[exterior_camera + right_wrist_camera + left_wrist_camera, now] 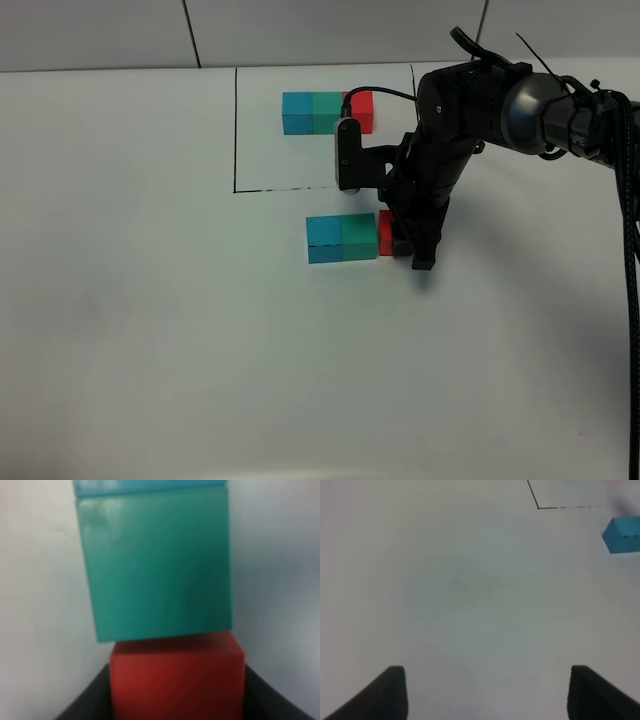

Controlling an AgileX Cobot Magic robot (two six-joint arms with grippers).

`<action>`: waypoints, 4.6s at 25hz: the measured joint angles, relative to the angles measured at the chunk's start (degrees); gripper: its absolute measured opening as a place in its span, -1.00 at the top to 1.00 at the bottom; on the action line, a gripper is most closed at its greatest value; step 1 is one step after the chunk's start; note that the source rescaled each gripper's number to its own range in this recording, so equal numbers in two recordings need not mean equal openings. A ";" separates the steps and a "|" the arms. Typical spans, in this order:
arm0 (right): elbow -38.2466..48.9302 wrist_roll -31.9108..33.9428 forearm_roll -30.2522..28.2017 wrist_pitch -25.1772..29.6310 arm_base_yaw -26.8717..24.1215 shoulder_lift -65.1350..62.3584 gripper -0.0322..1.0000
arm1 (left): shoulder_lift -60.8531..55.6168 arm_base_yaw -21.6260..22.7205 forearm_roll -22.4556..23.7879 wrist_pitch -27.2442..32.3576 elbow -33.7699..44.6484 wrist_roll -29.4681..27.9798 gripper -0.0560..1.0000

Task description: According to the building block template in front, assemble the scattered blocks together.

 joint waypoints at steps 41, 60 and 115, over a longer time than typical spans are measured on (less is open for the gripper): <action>-0.13 -1.43 1.90 -0.04 0.51 0.53 0.63 | 0.00 0.00 0.00 0.00 0.00 0.00 -0.27; 0.25 30.10 6.18 -1.39 -16.40 -14.51 -0.87 | 0.00 0.00 0.00 0.00 0.00 0.00 -0.26; 58.40 62.70 -6.15 14.88 -24.51 -120.19 -0.87 | 0.00 0.00 0.00 0.00 0.00 0.00 -0.25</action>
